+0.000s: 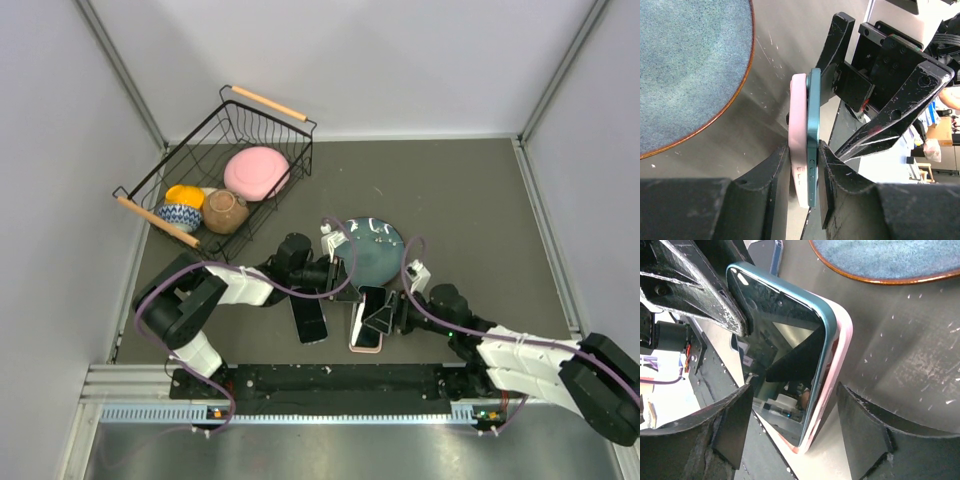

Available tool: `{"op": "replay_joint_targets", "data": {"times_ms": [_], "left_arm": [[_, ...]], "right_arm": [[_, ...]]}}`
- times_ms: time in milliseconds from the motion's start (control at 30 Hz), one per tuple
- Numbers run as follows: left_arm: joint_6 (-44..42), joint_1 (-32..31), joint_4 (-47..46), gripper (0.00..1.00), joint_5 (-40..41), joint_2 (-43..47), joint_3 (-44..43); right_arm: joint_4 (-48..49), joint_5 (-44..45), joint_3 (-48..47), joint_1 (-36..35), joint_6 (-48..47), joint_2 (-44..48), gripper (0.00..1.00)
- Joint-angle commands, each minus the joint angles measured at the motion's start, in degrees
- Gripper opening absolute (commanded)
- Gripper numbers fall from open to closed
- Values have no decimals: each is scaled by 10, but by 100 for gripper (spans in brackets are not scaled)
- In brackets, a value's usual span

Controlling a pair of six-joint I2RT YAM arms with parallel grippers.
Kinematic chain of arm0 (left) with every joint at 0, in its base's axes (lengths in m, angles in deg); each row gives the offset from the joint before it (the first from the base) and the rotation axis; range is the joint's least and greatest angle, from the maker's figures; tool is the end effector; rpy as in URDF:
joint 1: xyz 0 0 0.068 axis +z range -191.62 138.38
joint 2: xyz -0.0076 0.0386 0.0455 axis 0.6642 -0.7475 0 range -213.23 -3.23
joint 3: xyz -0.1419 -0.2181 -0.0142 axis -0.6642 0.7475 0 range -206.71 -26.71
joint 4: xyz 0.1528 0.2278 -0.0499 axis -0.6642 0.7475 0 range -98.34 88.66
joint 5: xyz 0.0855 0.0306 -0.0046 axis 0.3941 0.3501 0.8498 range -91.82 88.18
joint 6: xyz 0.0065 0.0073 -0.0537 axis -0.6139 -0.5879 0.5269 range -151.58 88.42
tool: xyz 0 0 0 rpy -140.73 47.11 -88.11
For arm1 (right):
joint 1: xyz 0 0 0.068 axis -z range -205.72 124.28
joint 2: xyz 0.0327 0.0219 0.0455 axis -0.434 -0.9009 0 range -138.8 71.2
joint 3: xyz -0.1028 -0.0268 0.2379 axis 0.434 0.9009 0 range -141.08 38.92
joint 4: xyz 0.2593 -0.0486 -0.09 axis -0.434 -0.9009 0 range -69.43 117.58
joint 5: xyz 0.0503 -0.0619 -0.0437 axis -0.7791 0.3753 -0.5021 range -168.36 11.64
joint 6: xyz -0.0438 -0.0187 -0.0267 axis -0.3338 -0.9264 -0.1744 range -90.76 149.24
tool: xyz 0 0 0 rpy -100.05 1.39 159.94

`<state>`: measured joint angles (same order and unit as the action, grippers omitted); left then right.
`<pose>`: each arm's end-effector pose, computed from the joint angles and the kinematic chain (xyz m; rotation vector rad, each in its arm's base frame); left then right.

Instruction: Put the phone into the phone case

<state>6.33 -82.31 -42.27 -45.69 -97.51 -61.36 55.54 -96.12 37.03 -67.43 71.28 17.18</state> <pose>0.2216 -0.2240 0.1237 0.6150 2.2029 -1.5737 0.1275 0.1285 0.1011 -0.2150 2.1877 1.1994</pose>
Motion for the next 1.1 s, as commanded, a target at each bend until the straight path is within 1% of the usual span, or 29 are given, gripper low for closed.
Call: {"op": "replay_joint_targets", "data": {"times_ms": [0,67,100,133,167,200,233,267,333,500,567,667,700,733,833,867,900,967,1067], "left_arm": [[15,4,-67,24,-4,16,5],[24,7,-81,25,-9,12,8],[35,10,-88,27,-15,11,10],[41,10,-99,29,-17,9,18],[50,11,-131,31,-20,9,23],[67,13,-152,33,-27,9,31],[79,14,-172,41,-28,11,49],[101,15,-217,43,-26,13,59],[121,17,-251,47,-34,10,76],[170,19,-318,50,-64,17,78],[180,21,-323,50,-69,28,76],[163,22,-288,50,-67,58,69],[154,23,-274,50,-65,74,67],[146,22,-244,50,-65,81,63],[110,22,-200,49,-60,110,52],[89,22,-166,47,-60,117,49],[79,22,-150,42,-53,127,46],[51,21,-116,38,-53,136,40],[26,17,-95,34,-57,139,31]], "right_arm": [[123,-12,46,6,-7,-24,64],[148,-21,51,5,-6,-35,54],[168,-22,55,5,-6,-40,41],[175,-14,57,6,-6,-40,33],[176,-4,58,6,-6,-41,27],[157,5,50,5,-5,-41,21],[150,14,43,6,-13,-38,20],[148,5,36,5,-18,-36,19],[172,-29,25,5,-27,-24,16],[166,-47,0,6,-33,22,10],[161,-44,0,6,-26,50,7],[139,-33,-1,6,-12,83,4],[135,-28,0,6,-9,112,3],[131,-23,2,5,-9,124,3],[106,-6,7,5,-37,176,4],[92,3,7,5,-48,189,4],[71,13,8,6,-75,205,5],[68,22,13,5,-96,216,5],[63,40,10,5,-129,209,5]]}}
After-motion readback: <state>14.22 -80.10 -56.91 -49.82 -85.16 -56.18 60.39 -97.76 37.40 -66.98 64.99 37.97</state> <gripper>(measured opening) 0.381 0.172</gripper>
